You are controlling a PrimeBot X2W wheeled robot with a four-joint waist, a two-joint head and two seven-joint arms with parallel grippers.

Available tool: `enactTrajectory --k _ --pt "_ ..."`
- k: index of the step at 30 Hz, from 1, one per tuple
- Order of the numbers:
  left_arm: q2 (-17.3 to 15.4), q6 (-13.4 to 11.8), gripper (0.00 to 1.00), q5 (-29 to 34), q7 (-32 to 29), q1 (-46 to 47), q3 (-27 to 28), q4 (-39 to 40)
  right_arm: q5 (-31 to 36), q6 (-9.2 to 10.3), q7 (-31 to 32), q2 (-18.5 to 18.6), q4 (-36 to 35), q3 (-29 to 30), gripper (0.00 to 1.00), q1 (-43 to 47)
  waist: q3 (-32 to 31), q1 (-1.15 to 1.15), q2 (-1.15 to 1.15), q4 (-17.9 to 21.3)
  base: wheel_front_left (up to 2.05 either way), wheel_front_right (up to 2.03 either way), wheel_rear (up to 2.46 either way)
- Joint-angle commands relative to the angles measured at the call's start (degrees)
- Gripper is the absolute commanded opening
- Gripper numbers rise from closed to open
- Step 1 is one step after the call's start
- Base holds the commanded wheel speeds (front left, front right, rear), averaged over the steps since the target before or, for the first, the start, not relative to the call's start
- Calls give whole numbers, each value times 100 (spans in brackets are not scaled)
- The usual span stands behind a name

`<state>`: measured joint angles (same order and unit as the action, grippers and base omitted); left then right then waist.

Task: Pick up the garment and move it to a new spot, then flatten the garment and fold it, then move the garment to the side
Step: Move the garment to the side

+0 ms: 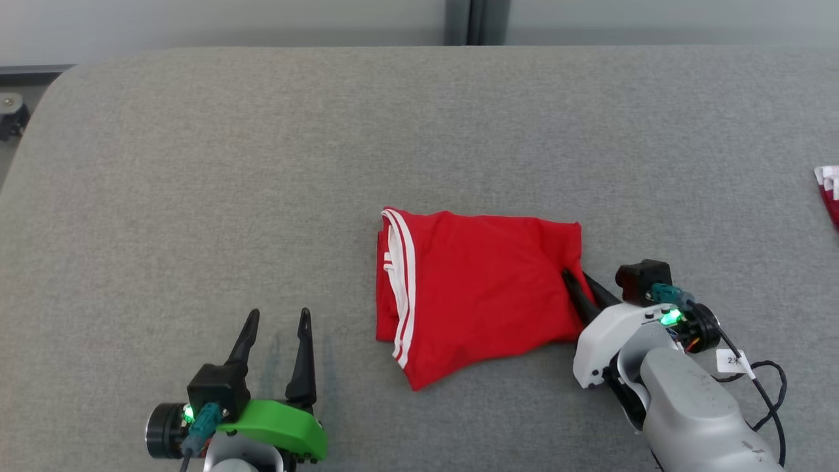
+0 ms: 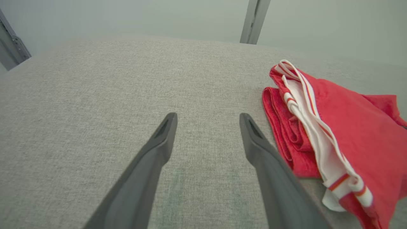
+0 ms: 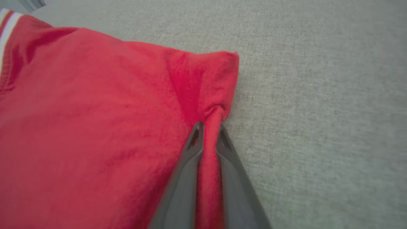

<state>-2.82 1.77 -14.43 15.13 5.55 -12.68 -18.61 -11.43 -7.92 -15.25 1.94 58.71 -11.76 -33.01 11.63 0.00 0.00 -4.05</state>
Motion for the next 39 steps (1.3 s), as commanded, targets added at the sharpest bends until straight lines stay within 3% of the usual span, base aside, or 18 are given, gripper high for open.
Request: enactTrajectory --k 1,12,19,24,29,35,39 --pt "-22 31 100 39 -2 -53 4 19 56 86 110 243 339 164 0 372 -242 0 0 557 0 0 0" --pt "-25 194 100 118 -2 162 -300 152 179 68 45 151 -135 472 0 532 -290 0 0 2459 0 0 0" --pt "-29 261 100 110 -2 262 -465 215 -12 55 17 118 -442 414 0 608 -153 0 0 3147 0 0 0" --pt "-31 303 100 195 -2 316 -496 128 -111 50 15 111 -617 385 0 578 1 0 0 3231 0 0 0" --pt "-32 354 100 354 -2 396 -378 38 -29 49 13 115 -720 422 0 100 282 0 0 3067 0 0 0" --pt "-52 462 100 668 -2 607 -175 -24 267 49 13 403 -572 569 0 -978 811 0 0 2691 0 0 0" --pt "-127 524 100 799 -2 809 -106 -23 632 50 13 837 -288 1068 0 -1779 1198 0 0 2420 0 0 0"
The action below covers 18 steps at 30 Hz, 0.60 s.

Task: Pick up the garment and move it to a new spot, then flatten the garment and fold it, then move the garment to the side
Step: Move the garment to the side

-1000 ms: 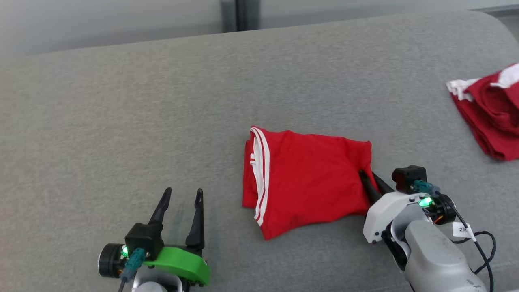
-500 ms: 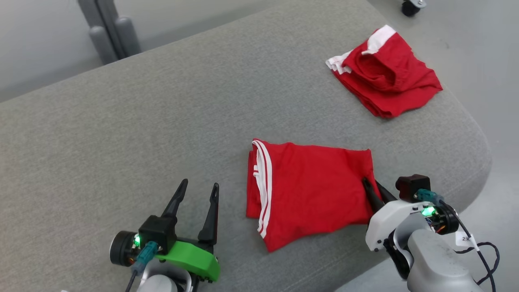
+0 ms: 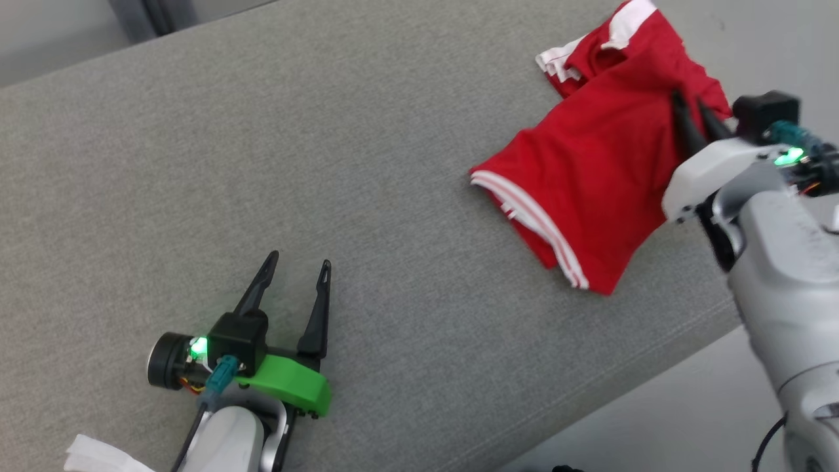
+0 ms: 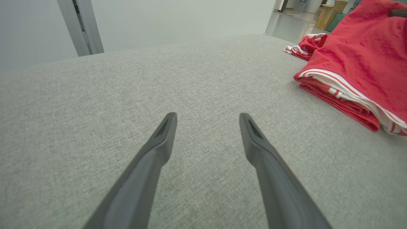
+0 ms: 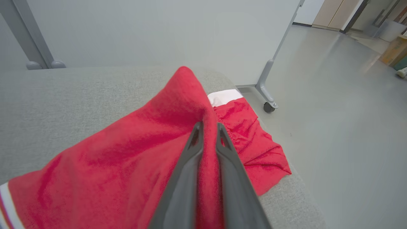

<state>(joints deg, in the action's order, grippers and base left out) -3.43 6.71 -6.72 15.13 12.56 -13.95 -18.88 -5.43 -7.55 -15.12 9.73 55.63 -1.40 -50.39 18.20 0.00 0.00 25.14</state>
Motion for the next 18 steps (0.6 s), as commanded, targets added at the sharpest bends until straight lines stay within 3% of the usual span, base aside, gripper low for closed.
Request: enactTrajectory --k 1,5,6,7,8,13,18 --pt "-74 32 100 58 -2 150 -7 -17 150 14 0 179 104 192 0 -174 596 0 0 -568 0 0 0" --pt "-90 63 100 126 -2 321 -37 -24 785 13 0 676 439 1115 0 -625 797 0 0 -837 0 0 0" --pt "-90 67 100 127 -2 339 -20 -25 940 13 0 761 480 1347 8 -683 820 0 0 -873 0 0 0" --pt "-94 72 100 145 -2 366 -28 -30 1160 13 0 864 519 1647 39 -723 838 0 0 -918 0 0 0" --pt "-93 78 100 150 -2 384 -28 -40 1350 13 0 923 527 1954 100 -755 848 0 0 -959 0 0 0" --pt "-68 75 100 95 -3 393 78 -87 2166 12 0 749 55 3003 100 -596 720 0 0 -1082 0 0 0" --pt "-20 74 100 50 -4 253 235 -97 2339 13 0 96 -775 3082 100 -402 397 0 0 -1085 0 0 0"
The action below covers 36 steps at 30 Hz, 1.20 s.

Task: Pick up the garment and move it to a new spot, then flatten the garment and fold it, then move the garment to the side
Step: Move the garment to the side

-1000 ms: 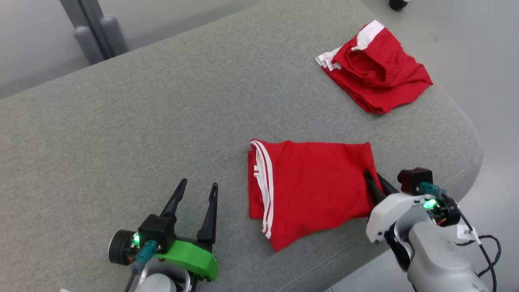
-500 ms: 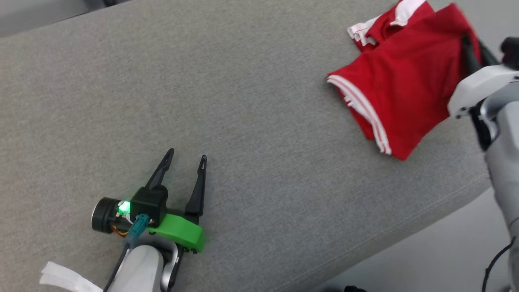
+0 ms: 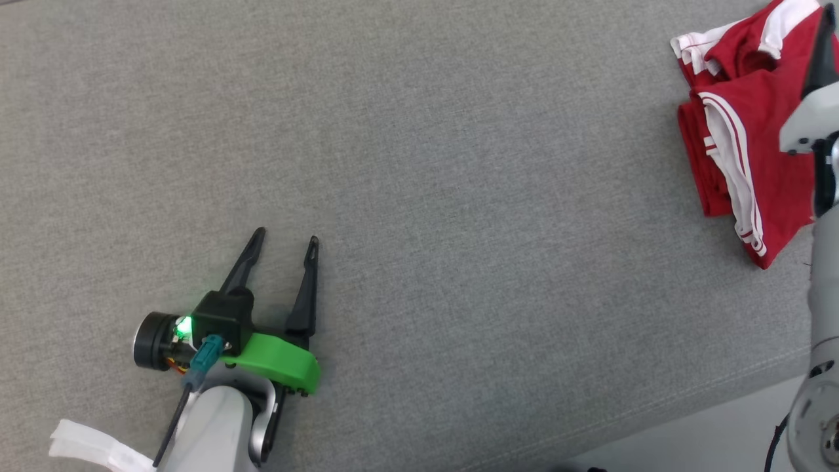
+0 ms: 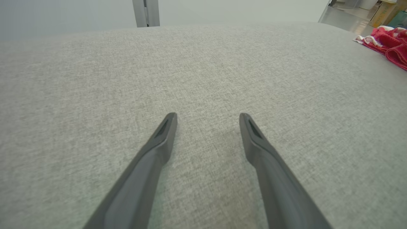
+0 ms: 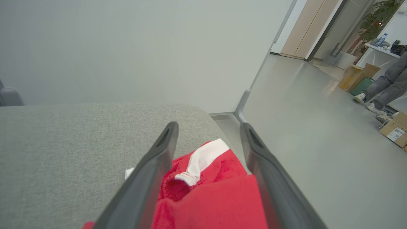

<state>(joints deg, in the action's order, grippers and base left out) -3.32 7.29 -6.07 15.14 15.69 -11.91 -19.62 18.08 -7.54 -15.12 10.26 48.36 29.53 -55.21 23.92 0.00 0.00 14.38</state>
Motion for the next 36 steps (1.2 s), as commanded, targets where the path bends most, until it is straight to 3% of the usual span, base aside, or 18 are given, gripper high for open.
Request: enactTrajectory --k 1,7,17,29,36 --pt "-18 5 100 -26 -4 -85 63 -26 -56 12 0 -84 -176 -105 100 134 -236 0 0 -13 0 0 0" --pt "16 -94 100 -85 -3 -209 330 -25 -911 11 0 -583 -1043 -1119 100 568 -653 0 0 -166 0 0 0" --pt "30 -323 100 -299 -3 -576 727 -26 -2225 11 0 -723 -1332 -2458 100 1968 -1390 0 0 -696 0 0 0" --pt "32 -444 100 -568 -3 -1347 839 -37 -2598 11 0 -721 -1308 -2883 100 3587 -2237 0 0 -1127 0 0 0" --pt "31 -265 100 -890 -3 -1721 907 143 -2727 11 0 -718 -1494 -2978 100 4057 -2376 0 0 -1195 0 0 0"
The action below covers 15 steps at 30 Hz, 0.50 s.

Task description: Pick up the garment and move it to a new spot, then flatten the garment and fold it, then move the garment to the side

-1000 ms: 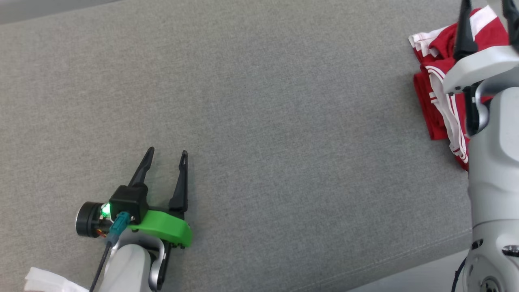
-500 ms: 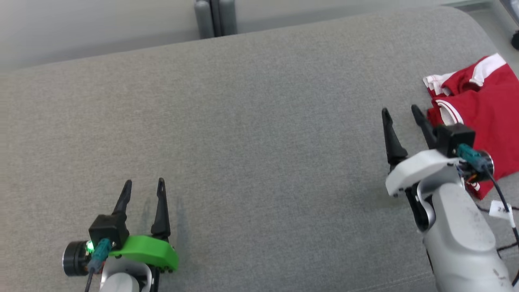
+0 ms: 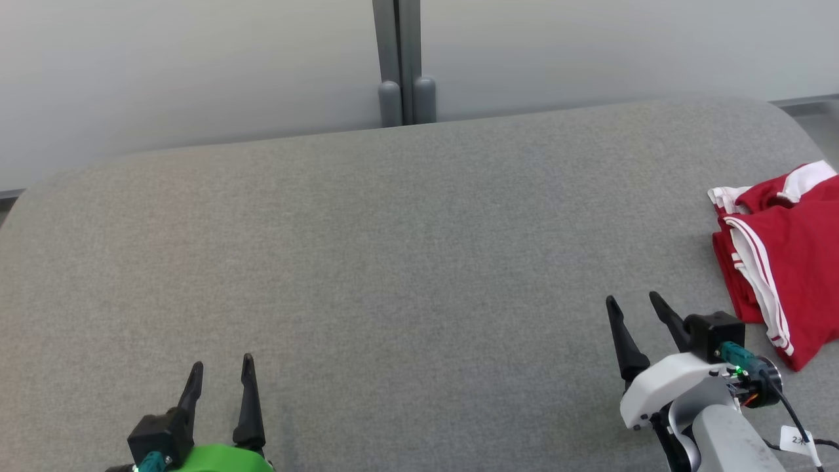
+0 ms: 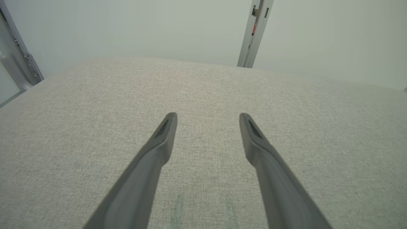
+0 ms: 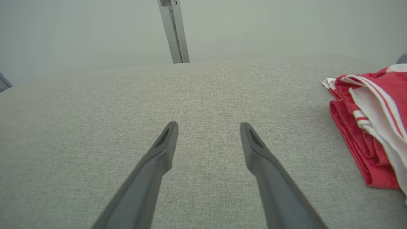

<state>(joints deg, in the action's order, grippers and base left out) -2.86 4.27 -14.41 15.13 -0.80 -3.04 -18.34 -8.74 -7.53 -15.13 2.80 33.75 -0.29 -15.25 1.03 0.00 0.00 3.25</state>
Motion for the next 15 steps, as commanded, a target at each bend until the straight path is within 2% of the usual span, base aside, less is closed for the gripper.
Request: enactTrajectory --k 1,2,6,15 --pt "-15 44 100 -45 -3 -106 26 0 -49 10 1 27 -45 -6 100 89 -96 0 0 -81 0 0 0" --pt "0 27 0 -31 -3 -59 13 -35 -19 -1 4 -2 1 0 0 45 -42 0 0 -31 0 0 0" --pt "22 30 0 -119 -41 -102 20 -219 -106 -1 56 -43 142 31 0 156 -47 0 0 -36 0 0 0" --pt "18 67 0 -1041 -307 22 145 -156 -1097 0 344 -36 -82 140 0 210 -52 0 0 -56 0 0 0"
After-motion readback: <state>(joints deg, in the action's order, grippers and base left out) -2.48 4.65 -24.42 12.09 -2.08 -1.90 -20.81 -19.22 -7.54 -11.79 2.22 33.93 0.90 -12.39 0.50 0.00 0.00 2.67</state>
